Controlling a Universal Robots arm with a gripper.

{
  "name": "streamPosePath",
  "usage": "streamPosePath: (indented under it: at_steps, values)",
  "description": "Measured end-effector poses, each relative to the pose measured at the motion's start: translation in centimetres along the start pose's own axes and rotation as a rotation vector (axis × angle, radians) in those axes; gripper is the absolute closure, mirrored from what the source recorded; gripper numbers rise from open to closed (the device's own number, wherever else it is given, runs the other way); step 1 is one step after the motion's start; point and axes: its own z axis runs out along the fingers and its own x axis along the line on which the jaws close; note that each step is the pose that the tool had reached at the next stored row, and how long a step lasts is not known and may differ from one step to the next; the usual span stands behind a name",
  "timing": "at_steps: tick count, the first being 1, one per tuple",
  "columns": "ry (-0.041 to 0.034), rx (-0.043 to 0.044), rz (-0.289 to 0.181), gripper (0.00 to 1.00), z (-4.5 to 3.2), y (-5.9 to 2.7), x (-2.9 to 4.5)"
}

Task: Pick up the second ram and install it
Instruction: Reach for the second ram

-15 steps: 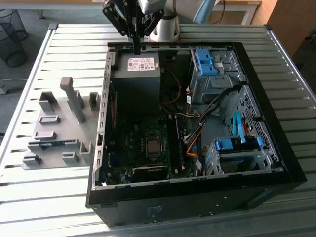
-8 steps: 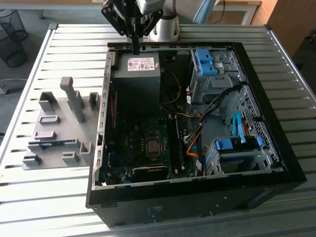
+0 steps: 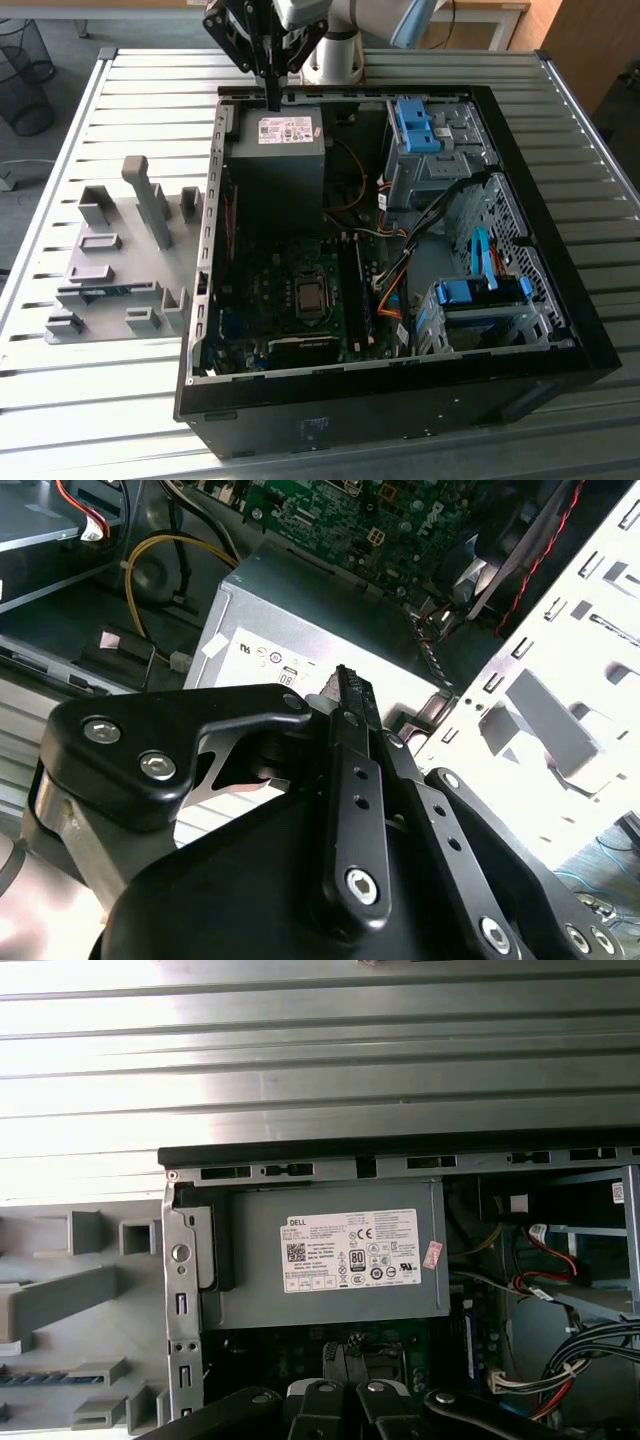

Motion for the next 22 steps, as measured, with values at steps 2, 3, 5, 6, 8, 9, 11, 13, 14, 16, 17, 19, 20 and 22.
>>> streamPosePath:
  at_steps: [2,3,5,6,8,9,11,13,14,16,17,19,20,22]
  values:
    - [0.0,0.0,0.0,0.9,0.0,-0.01,0.14]
    - [0.0,0.0,0.0,0.9,0.0,-0.02,0.23]
    - [0.0,0.0,0.0,0.9,0.0,-0.03,0.38]
    - [0.0001,0.0,0.0,0.9,-0.01,-0.03,0.46]
    - [0.0,0.0001,0.0,0.9,-0.01,-0.04,0.61]
    - [0.0,0.0,0.0,0.9,-0.01,-0.05,0.67]
    - [0.0,0.0,0.0,0.9,-0.01,-0.06,0.81]
    - [0.0,0.0,0.0,0.9,-0.01,-0.07,0.97]
    - [0.0001,0.0,0.0,0.9,-0.01,-0.08,1.05]
    - [0.0,0.0,0.0,0.9,-0.01,-0.09,1.22]
    - [0.0,0.0,0.0,0.9,-0.01,-0.09,1.28]
    - [0.0,0.0,0.0,0.9,-0.01,-0.1,1.4]
    - [0.0,0.0,0.0,0.9,-0.01,-0.11,1.46]
    - [0.0,0.0,0.0,0.9,-0.01,-0.11,1.57]
